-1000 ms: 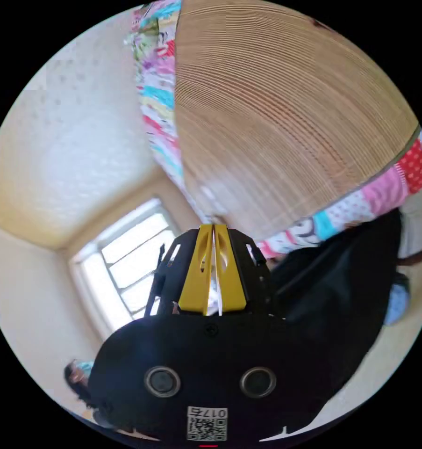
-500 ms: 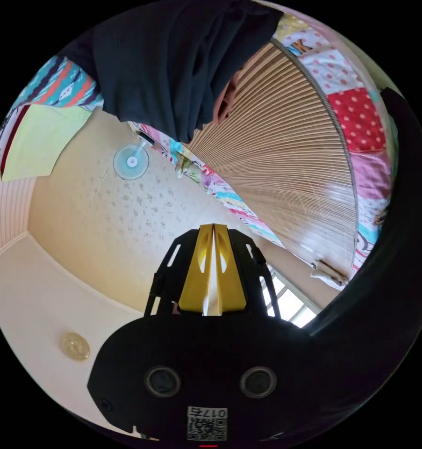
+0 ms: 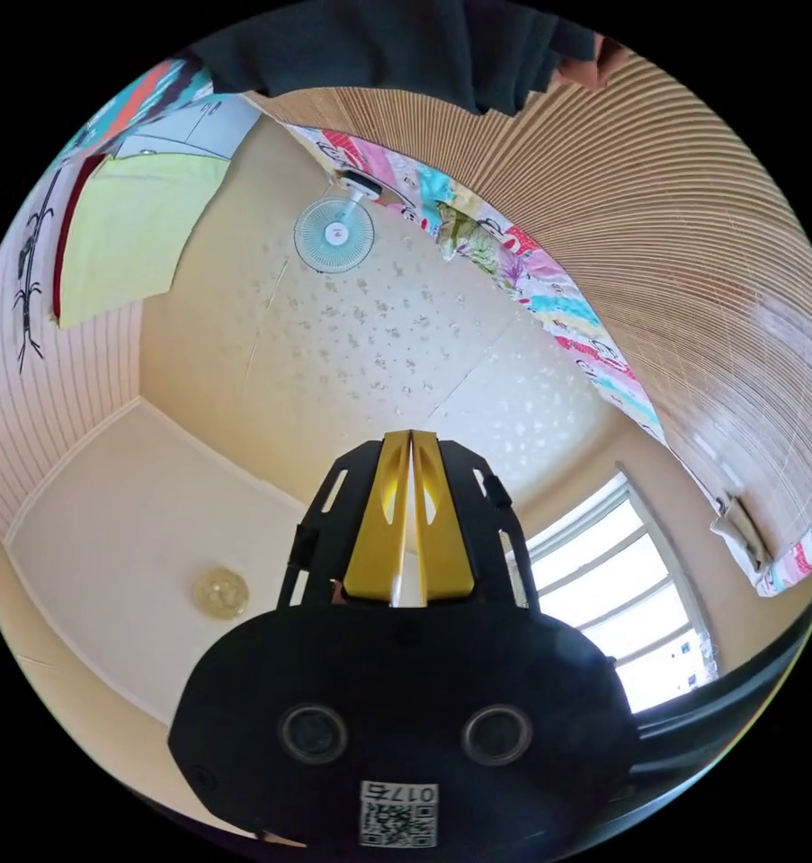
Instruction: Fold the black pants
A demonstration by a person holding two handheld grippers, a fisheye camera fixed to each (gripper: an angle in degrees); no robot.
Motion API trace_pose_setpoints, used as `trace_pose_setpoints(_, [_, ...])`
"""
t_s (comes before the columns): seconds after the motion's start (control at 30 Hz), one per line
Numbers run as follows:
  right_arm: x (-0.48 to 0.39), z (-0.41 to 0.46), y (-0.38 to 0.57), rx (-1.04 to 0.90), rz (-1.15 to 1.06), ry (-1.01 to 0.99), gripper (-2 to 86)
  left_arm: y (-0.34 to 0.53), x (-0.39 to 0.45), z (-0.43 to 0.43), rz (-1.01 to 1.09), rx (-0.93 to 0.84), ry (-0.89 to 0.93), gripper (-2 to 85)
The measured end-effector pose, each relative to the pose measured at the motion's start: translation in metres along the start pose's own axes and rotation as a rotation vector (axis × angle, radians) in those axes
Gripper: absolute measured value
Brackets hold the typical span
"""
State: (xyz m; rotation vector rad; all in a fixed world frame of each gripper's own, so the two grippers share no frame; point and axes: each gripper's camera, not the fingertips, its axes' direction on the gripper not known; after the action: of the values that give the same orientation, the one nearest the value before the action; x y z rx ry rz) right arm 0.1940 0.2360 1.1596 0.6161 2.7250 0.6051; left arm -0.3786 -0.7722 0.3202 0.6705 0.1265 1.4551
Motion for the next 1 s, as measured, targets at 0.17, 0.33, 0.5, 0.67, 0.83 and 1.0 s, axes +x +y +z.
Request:
trace_pose_setpoints(0.17, [0.021,0.006,0.028,-0.084,0.102,0.195,0.3,0.005,-0.011,-0.005,0.014,0.007,-0.047,-1.0])
trace_pose_setpoints(0.33, [0.033,0.010,0.041,-0.193,0.163,0.493,0.5,0.007,-0.018,-0.012,0.032,0.026,-0.069,-1.0])
trace_pose_setpoints(0.5, [0.049,0.018,0.052,-0.355,0.163,0.860,0.6,0.009,-0.035,-0.018,0.011,0.030,-0.096,-1.0])
trace_pose_setpoints(0.67, [0.079,-0.001,0.051,-0.343,0.253,1.015,0.6,0.008,-0.063,-0.022,-0.053,0.020,-0.106,-1.1])
trace_pose_setpoints(0.83, [0.072,-0.013,0.031,-0.221,0.199,0.755,0.7,0.009,-0.075,-0.031,-0.063,0.015,-0.123,-1.0])
trace_pose_setpoints(1.0, [0.069,-0.073,0.027,0.102,0.062,0.167,0.9,0.009,-0.079,-0.048,-0.038,0.050,-0.104,-1.0])
